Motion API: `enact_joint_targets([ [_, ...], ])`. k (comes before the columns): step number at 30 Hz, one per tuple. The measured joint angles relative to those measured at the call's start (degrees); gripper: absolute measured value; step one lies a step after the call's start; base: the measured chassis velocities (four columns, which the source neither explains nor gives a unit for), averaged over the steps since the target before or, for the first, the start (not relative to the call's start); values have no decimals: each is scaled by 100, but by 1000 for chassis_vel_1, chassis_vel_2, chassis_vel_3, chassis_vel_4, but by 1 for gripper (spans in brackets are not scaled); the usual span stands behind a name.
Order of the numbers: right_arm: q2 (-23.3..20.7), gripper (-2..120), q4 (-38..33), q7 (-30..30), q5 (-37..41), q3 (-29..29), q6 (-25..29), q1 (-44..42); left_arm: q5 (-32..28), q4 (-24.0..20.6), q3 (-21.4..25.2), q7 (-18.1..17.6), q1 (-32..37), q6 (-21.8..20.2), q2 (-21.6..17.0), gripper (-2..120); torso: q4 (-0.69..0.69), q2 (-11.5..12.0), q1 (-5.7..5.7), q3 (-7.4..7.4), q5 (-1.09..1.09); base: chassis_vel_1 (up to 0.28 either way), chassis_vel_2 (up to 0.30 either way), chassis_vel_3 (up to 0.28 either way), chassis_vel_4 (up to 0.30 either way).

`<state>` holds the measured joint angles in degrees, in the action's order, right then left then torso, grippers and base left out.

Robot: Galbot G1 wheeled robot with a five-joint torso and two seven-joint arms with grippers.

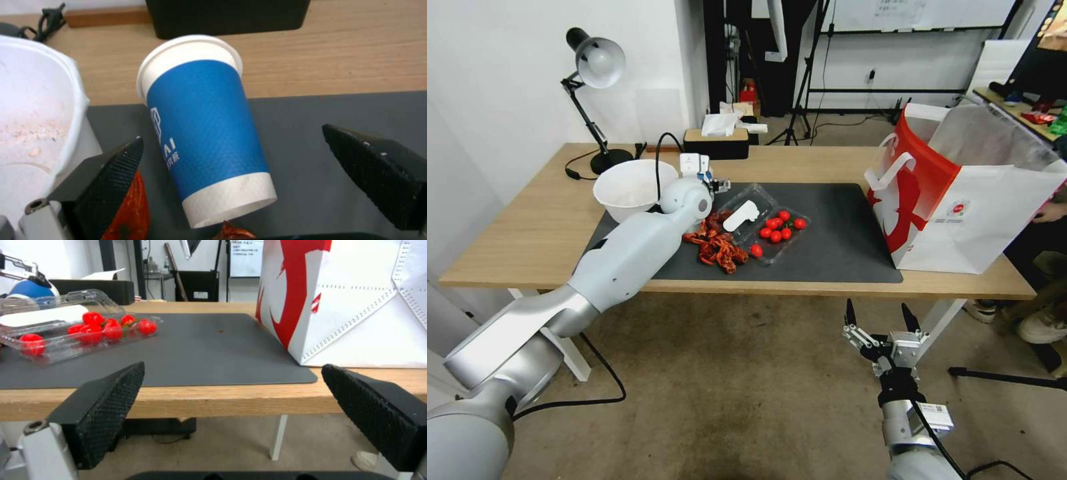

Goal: Pick up the trash from the table and place it into the takeout bag.

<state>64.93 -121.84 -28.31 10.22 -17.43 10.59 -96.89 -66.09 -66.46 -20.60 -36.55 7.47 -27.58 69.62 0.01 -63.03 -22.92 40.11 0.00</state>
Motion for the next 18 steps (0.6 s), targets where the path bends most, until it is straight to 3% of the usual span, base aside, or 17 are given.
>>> enact_joint_targets([
  [18,-5,100,-29,0,17,-10,10,-41,-214,528,79,-85,-111,-148,308,100,-1,0,0,0,0,0,0,0,0],
])
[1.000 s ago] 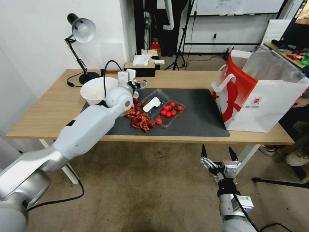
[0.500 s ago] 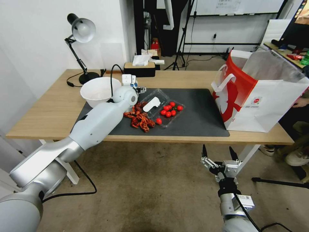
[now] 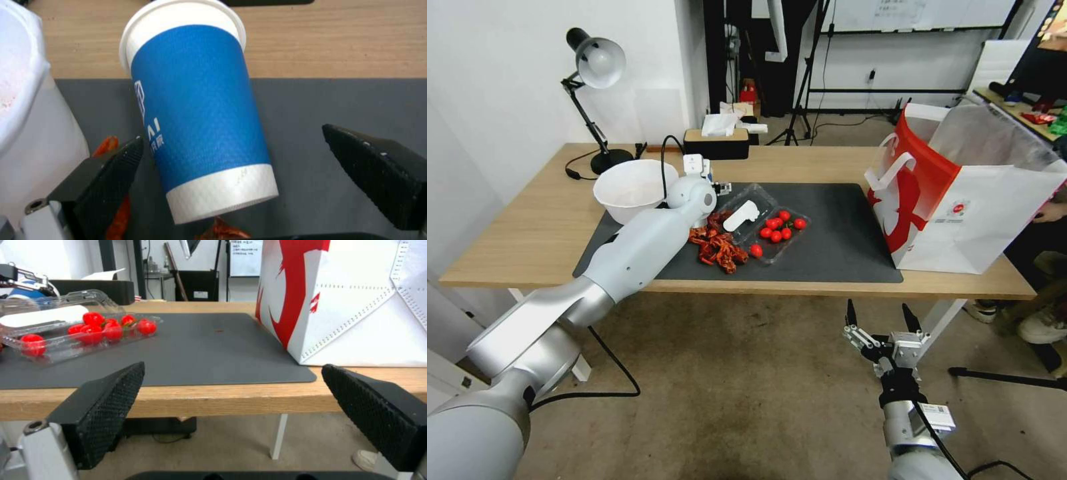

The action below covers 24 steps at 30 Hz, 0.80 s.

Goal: Pick up the trash from the table and place it into the takeout bag.

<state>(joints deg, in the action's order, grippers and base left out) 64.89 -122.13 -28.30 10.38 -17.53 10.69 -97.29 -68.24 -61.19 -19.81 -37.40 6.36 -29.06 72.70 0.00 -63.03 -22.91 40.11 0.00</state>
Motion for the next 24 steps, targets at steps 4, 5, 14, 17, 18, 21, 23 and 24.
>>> enact_joint_targets([
  [4,0,100,-8,1,0,0,10,-3,-41,13,29,-72,-15,-116,14,100,0,0,0,0,0,0,0,0,0],
  [5,0,100,-8,1,0,0,10,-3,-41,13,29,-72,-15,-116,14,100,0,0,0,0,0,0,0,0,0],
  [14,-7,100,-86,9,-10,5,18,-24,-276,46,61,-283,-20,-179,60,94,0,0,0,0,1,0,0,0,0],
  [17,-7,100,-101,10,-16,10,18,-25,-339,85,61,-300,-49,-218,61,84,0,0,0,0,0,0,0,0,0],
  [18,-9,100,-101,10,-17,10,19,-26,-366,87,59,-313,-54,-232,59,78,0,0,0,0,0,0,0,0,0],
  [21,-16,100,-101,10,-17,8,19,-31,-384,96,51,-323,-55,-243,52,68,0,0,0,0,0,0,0,0,0],
  [23,-16,100,-101,10,-17,7,20,-31,-386,101,51,-326,-55,-245,48,64,0,0,0,0,0,0,0,0,0],
  [24,-17,100,-101,10,-17,7,21,-30,-388,106,53,-328,-54,-247,45,58,0,0,0,0,0,0,0,0,0],
])
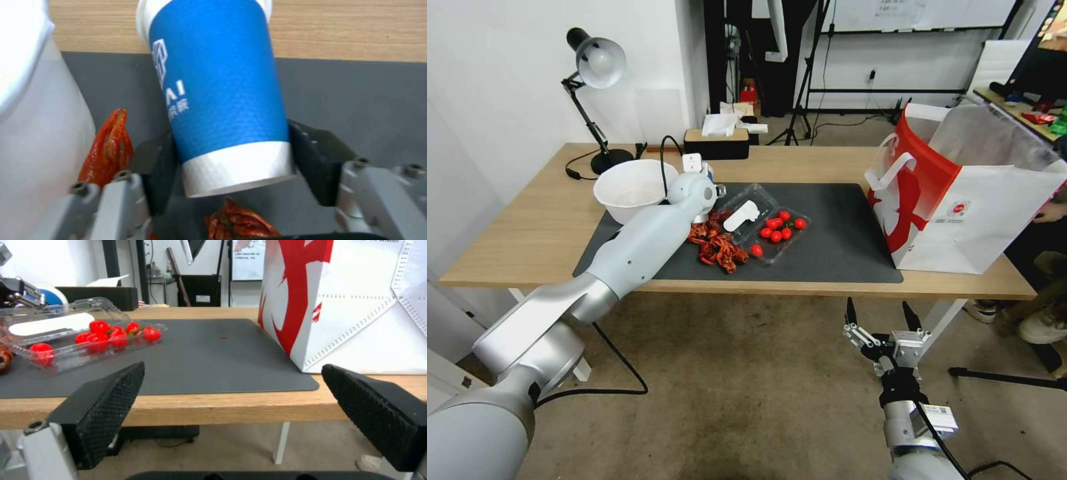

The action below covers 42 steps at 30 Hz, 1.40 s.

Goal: Pick up the trash from the table and place it into the takeout bag.

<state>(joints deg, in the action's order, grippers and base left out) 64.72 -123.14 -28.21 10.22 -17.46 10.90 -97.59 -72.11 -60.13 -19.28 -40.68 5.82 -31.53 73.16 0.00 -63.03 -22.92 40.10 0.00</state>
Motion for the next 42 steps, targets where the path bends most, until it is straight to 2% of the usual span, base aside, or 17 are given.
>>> enact_joint_targets([
  [3,-2,100,-5,-1,0,-1,3,12,1,9,4,0,20,0,-4,49,-1,0,0,-1,-1,0,0,0,0],
  [11,-3,100,-19,-6,2,-12,7,2,113,-129,35,50,108,26,-77,48,0,0,0,0,0,0,0,0,0],
  [18,29,100,-18,-6,-16,-2,12,-20,491,-801,74,326,142,206,-242,48,0,0,0,1,0,0,0,0,0],
  [21,21,100,-26,-5,-20,-2,12,-25,549,-1065,127,642,90,450,-278,48,0,0,-1,1,0,0,0,0,0],
  [22,19,100,-36,-5,-21,-5,12,-31,533,-1224,168,1076,45,708,-313,48,0,0,0,1,-1,0,0,0,0],
  [23,19,100,-36,-5,-21,-5,12,-31,533,-1224,168,1076,45,708,-313,48,0,0,0,1,-1,0,0,0,0],
  [24,19,100,-41,-5,-22,-6,12,-38,535,-1328,172,1406,7,881,-340,48,1,1,0,1,0,0,0,0,0],
  [25,20,100,-42,-5,-25,-7,12,-44,580,-1461,169,2022,-72,1211,-377,48,0,0,0,0,0,0,0,0,0],
  [26,20,100,-42,-5,-25,-7,12,-44,580,-1461,169,2022,-72,1211,-377,48,0,0,0,0,0,0,0,0,0],
  [28,30,100,-42,-4,-32,-7,12,-46,617,-1599,86,3114,-273,1770,-391,48,0,0,0,0,-1,0,0,0,0],
  [29,33,100,-42,-5,-34,-6,12,-45,601,-1621,41,3418,-345,1906,-379,48,0,0,0,0,-1,0,0,0,0],
  [30,33,100,-42,-5,-34,-6,12,-45,601,-1621,41,3418,-345,1906,-379,48,0,0,0,0,-1,0,0,0,0],
  [33,16,100,-42,-5,-36,0,12,-9,552,-1692,-206,4502,-673,2237,-196,48,0,0,0,0,-1,0,0,0,0],
  [35,8,100,-42,-5,-36,0,12,1,605,-1723,-329,4841,-789,2307,-84,48,0,1,0,0,-1,0,0,0,0],
  [37,6,100,-42,-6,-36,-2,12,1,627,-1734,-376,4932,-835,2321,-38,48,0,0,0,0,-1,0,0,0,0],
  [39,17,100,-34,-7,-36,-11,10,-8,753,-1760,-697,5218,-1115,2241,256,48,1,0,0,-1,-2,0,0,0,0],
  [42,47,100,12,-6,-38,-10,10,-8,920,-1652,-997,5326,-1329,2197,533,48,-2,0,0,0,-2,0,0,0,0],
])
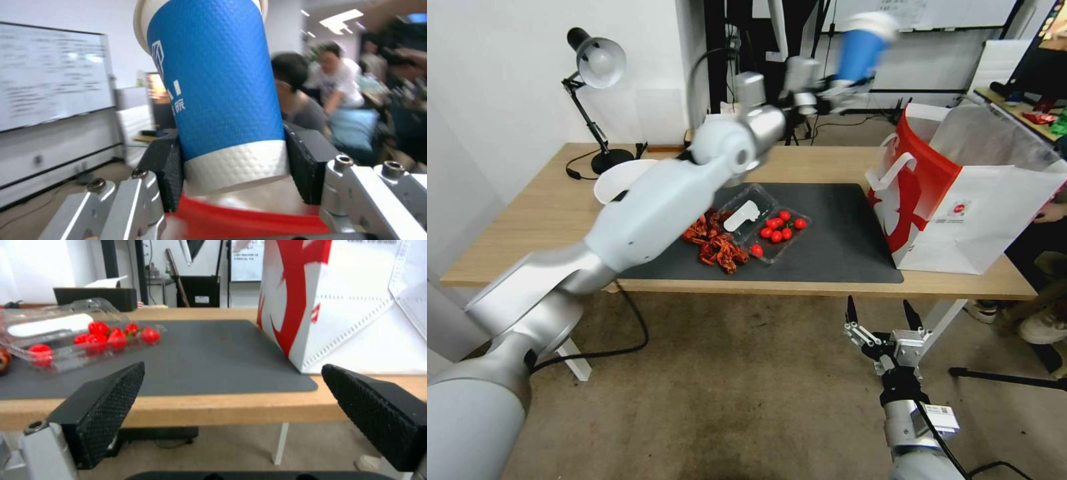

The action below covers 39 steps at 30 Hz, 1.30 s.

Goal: Pick up the trash from the table and place it into the takeout bag.

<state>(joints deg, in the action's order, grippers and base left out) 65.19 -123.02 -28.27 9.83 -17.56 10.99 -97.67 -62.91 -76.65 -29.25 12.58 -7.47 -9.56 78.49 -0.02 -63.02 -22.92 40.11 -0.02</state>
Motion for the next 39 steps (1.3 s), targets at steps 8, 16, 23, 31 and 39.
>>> enact_joint_targets([
  [8,92,100,69,3,-14,-9,0,0,815,681,-582,323,-593,-339,706,48,1,0,0,0,1,0,0,0,0],
  [16,169,100,84,25,-37,-65,12,-51,1156,1230,-812,398,-944,-403,997,48,4,0,0,0,2,0,0,0,0],
  [23,165,100,75,30,-40,-68,21,-43,1166,1424,-938,662,-963,7,1200,48,2,0,0,0,2,0,0,0,0],
  [31,149,100,60,34,-36,-128,43,-78,1164,1511,-1120,676,-889,244,1304,48,3,0,0,0,2,0,0,0,0],
  [39,153,100,82,37,-20,-129,43,-62,1157,1527,-1176,675,-852,328,1358,48,2,0,0,0,2,0,0,0,0],
])
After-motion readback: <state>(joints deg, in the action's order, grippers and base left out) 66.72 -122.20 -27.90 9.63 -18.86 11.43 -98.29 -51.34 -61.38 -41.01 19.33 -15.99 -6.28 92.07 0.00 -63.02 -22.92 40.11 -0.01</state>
